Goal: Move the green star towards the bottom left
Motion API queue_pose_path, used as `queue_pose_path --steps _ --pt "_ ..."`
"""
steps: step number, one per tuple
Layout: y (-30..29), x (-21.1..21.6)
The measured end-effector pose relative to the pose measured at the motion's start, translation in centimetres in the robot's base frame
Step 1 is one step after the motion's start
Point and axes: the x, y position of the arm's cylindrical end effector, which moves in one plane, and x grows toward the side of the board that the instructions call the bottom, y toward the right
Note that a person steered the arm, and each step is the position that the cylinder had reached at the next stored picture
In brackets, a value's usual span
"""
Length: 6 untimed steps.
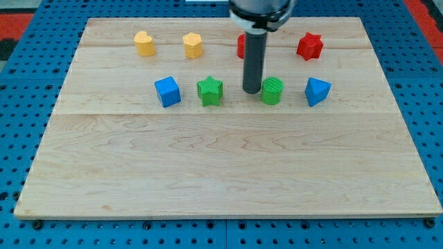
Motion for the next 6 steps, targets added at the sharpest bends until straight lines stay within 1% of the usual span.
queue_pose_path --steps 1,2,3,4,5,6 --pt "-3.3 -0.1" --pt "-8.2 0.4" --pt "-11.6 1.3" --pt "-14.0 5.8" --pt "-22.2 9.3" --pt "-25.5 5.7"
